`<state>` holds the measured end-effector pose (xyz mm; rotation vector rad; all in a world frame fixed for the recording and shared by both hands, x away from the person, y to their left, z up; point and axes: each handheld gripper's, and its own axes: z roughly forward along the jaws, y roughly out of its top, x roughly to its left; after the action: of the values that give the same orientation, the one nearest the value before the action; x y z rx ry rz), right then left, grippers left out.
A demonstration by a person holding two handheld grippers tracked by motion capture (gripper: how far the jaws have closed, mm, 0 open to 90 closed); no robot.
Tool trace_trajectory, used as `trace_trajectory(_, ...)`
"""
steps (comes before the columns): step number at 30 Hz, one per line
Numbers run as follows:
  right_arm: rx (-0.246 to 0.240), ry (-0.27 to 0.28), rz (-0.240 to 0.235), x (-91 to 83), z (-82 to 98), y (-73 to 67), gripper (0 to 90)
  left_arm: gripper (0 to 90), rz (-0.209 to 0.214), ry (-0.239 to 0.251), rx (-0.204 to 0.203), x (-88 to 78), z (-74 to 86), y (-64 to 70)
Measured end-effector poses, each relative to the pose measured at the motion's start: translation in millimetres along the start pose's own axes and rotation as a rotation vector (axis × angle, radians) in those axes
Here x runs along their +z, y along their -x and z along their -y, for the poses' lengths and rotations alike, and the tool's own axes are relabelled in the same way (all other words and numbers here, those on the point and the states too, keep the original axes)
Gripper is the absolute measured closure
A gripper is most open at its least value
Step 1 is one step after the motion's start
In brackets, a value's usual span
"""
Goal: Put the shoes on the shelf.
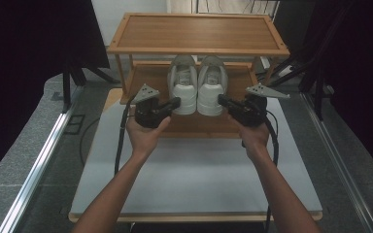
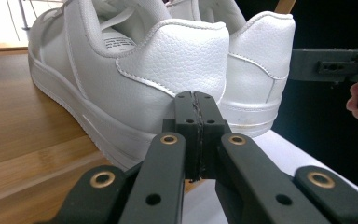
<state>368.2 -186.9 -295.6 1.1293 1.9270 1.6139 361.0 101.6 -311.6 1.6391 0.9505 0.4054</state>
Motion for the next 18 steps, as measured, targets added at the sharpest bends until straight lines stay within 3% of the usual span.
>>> trace_trajectory(7,-0.023,0.006,0.019,3.3,-0.1,-0.9,89.3,89.3,0.032,0.017,-0.044,0.3,2.2,-3.2)
trace_trajectory(18,-0.033,0.014,0.027,3.2,0.9,-1.7,88.5,87.9,0.048,0.024,-0.063,0.3,3.7,-3.9)
